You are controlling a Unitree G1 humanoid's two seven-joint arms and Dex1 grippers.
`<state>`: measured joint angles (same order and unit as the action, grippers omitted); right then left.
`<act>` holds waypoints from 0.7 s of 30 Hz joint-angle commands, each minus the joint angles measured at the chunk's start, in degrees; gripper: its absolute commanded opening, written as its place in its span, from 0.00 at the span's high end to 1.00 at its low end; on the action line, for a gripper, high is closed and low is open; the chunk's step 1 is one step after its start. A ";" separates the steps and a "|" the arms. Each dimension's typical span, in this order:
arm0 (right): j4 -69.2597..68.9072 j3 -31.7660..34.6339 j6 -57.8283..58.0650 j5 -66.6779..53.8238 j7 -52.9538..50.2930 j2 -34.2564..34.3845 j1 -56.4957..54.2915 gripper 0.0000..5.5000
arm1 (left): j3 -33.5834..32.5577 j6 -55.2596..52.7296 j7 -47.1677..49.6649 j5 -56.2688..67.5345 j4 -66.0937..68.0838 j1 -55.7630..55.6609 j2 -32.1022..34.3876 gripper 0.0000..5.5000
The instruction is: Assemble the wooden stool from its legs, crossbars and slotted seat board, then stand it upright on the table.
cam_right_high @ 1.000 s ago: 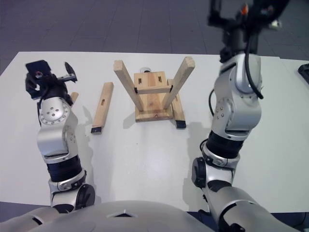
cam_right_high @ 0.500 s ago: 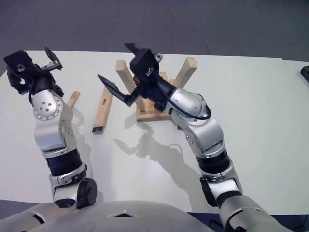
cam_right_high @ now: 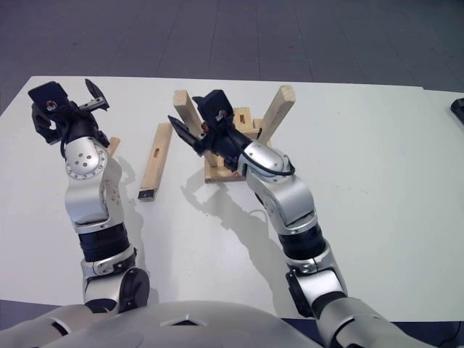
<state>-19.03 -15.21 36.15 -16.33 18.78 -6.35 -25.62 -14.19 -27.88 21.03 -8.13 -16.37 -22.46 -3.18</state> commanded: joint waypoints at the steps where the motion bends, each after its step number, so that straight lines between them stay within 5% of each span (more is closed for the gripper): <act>1: -1.47 0.42 0.57 -2.06 2.18 -0.01 1.09 0.55 | 0.26 -0.24 -0.34 0.10 1.21 -0.34 0.85 0.02; 13: 5.66 5.79 -9.49 -10.96 45.99 -27.79 -2.22 0.64 | 1.42 -1.13 -1.30 -0.43 2.19 0.32 1.60 0.02; 17: 14.75 5.45 -14.85 -8.43 50.94 -29.64 -8.21 0.66 | 2.16 -1.65 -1.94 -0.62 2.45 0.73 2.05 0.02; 21: 9.74 11.35 -10.65 -15.57 51.01 -31.11 -9.19 0.53 | 3.26 -2.24 -2.71 -1.28 1.21 2.07 2.21 0.02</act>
<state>-5.31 -8.12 22.22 -26.88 70.17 -36.27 -33.63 -11.72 -29.11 18.69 -8.91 -14.33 -21.90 -1.27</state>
